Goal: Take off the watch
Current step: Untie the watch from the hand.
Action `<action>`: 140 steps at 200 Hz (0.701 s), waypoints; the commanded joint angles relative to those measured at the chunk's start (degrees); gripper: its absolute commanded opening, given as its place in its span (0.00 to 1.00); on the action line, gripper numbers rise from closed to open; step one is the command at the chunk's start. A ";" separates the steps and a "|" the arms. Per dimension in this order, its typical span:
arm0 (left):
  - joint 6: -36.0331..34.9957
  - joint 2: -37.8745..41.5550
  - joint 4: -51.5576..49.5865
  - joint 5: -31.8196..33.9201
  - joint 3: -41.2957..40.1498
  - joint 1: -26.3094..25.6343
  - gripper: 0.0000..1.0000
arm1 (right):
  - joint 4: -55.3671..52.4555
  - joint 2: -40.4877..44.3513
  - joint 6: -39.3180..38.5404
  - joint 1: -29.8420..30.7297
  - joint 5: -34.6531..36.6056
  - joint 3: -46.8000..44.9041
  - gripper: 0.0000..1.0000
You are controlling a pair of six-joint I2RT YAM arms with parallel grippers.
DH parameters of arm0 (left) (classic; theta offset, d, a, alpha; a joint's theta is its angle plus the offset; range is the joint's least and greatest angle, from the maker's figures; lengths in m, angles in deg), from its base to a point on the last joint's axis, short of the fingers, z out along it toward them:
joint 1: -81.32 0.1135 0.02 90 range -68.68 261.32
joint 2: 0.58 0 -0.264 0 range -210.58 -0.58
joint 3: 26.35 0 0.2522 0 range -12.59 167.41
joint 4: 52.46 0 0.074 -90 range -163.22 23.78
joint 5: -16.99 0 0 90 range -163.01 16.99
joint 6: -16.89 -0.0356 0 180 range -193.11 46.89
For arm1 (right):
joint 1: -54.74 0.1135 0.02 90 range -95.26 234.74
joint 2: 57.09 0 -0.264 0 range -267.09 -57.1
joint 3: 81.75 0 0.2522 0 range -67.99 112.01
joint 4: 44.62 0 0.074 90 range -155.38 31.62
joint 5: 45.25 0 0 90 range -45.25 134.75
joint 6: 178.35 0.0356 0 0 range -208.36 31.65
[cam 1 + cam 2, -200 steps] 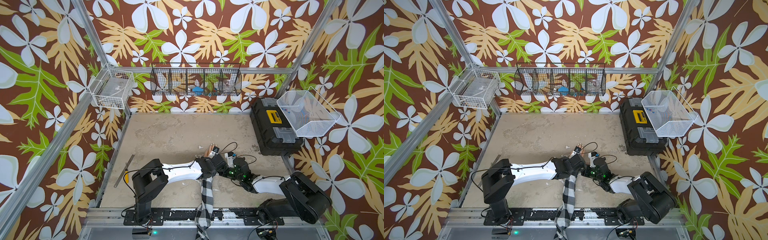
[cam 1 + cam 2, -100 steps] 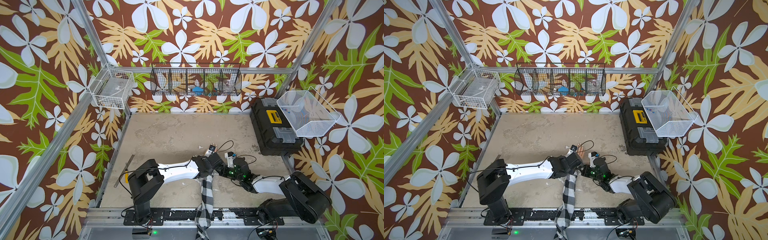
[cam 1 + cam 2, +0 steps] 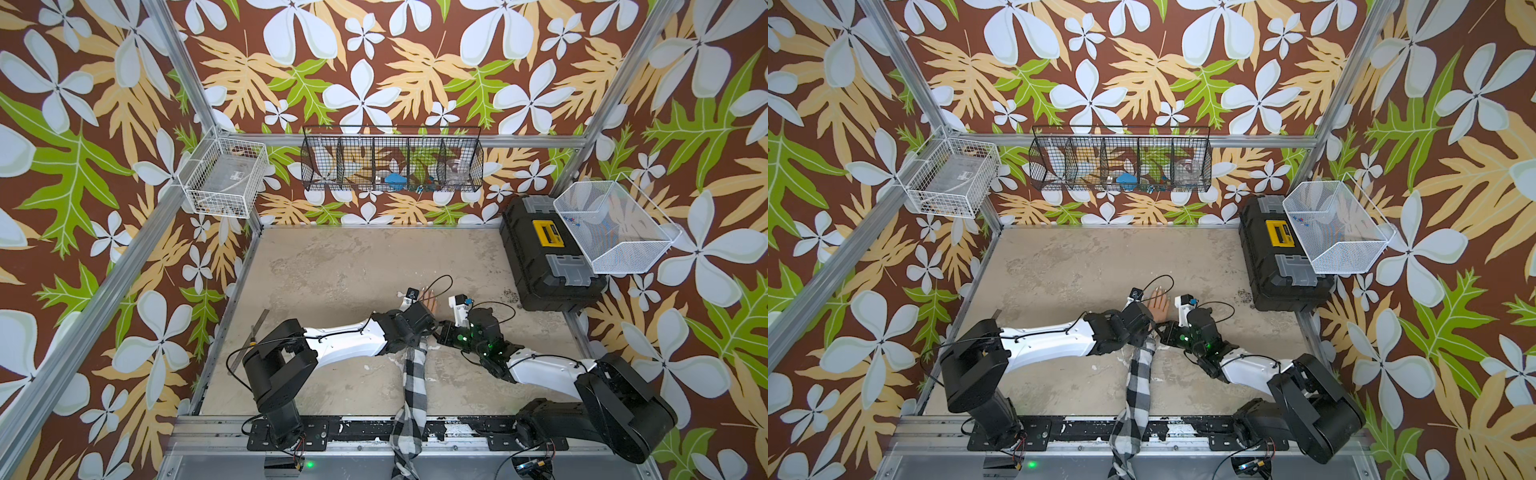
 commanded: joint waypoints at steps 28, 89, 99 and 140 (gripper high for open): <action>2.33 1.65 4.47 -2.94 -3.38 0.98 0.68 | -3.27 0.33 -1.18 0.18 -2.63 3.21 0.13; 3.48 2.88 9.11 -5.06 -8.15 1.14 0.68 | -8.18 3.50 -0.88 0.79 -1.76 6.16 0.45; 3.53 3.06 9.61 -5.23 -8.62 1.15 0.68 | -10.24 5.91 -0.89 0.79 0.28 5.87 0.53; 3.63 3.05 11.20 -6.03 -9.66 1.23 0.68 | -12.05 10.98 1.44 -0.14 2.47 1.89 0.68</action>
